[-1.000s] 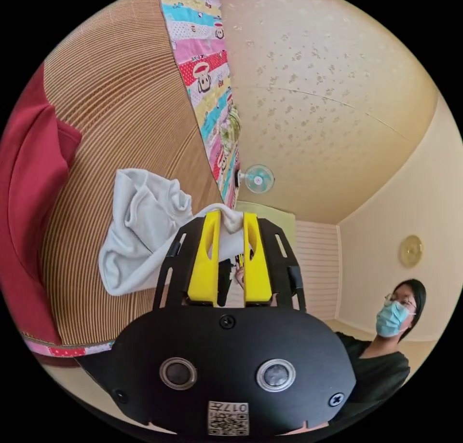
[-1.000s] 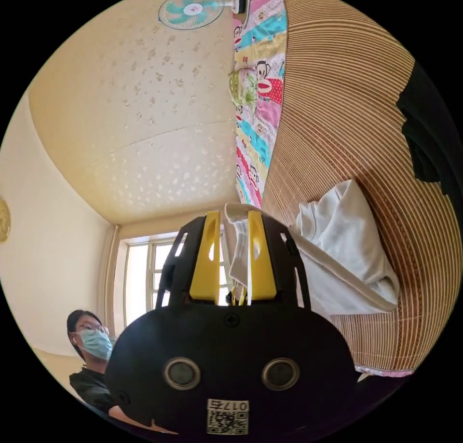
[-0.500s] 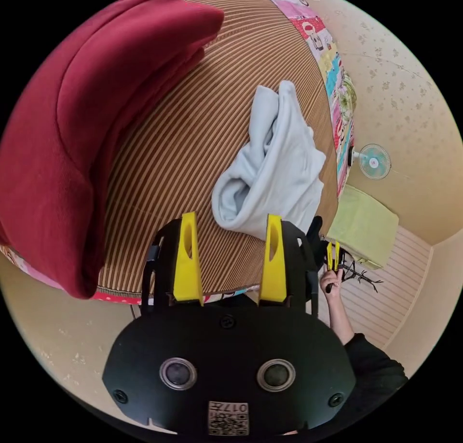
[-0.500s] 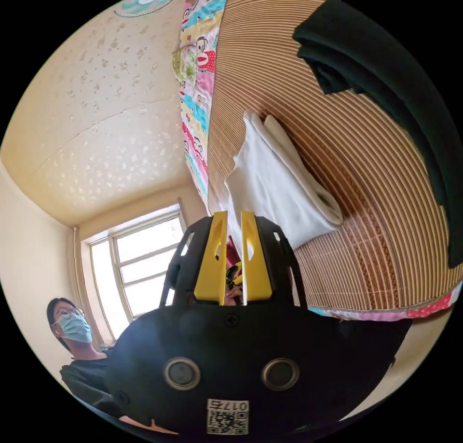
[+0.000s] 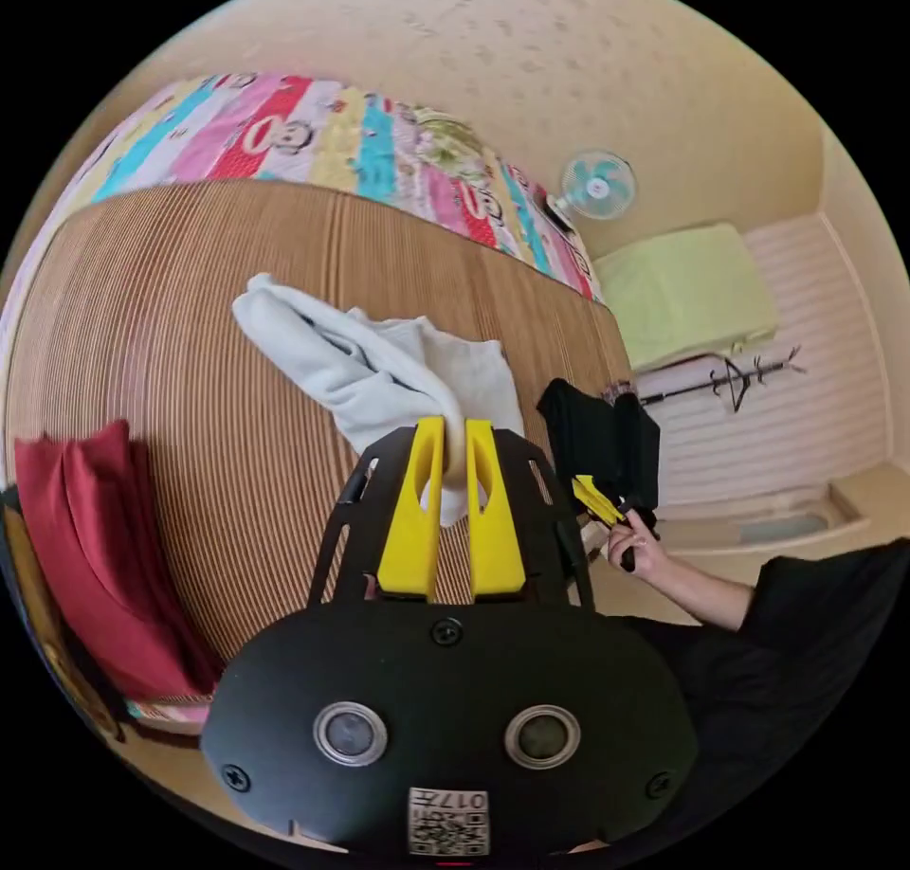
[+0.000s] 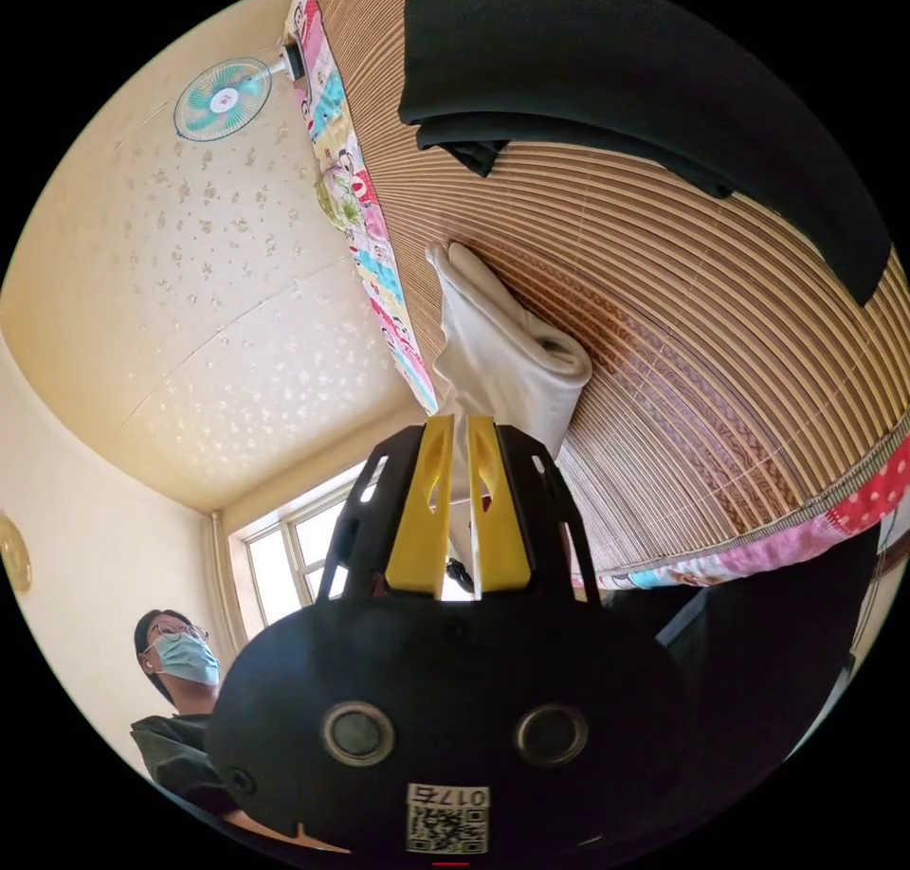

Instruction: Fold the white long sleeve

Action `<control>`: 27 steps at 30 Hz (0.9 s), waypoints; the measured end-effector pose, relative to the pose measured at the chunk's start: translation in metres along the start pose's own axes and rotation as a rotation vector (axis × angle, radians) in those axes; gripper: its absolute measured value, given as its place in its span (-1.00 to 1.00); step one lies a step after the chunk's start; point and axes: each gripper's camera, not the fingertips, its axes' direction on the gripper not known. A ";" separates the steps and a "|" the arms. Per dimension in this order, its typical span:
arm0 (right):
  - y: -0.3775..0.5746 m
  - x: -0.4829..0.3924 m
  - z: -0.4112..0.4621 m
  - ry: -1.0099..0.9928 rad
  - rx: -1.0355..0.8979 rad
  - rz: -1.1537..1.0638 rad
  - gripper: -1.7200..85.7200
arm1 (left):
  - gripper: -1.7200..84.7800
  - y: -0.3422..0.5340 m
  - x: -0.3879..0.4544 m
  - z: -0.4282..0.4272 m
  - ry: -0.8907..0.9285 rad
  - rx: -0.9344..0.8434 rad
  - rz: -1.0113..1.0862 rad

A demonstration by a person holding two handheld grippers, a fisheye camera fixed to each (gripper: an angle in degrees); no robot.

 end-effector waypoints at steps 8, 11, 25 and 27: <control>-0.016 0.010 -0.035 0.024 -0.006 0.038 -0.86 | -0.77 0.007 0.129 0.166 0.108 -0.278 0.278; -0.017 0.016 -0.058 0.023 -0.009 0.044 -0.82 | -0.74 0.029 0.101 0.157 0.152 -0.182 0.142; -0.019 0.045 -0.047 0.089 -0.179 0.063 -0.51 | -0.64 0.102 -0.144 0.278 0.251 -0.429 -0.499; -0.023 0.052 -0.022 0.091 -0.200 0.063 -0.44 | -0.72 0.105 -0.147 0.277 0.339 -0.409 -0.528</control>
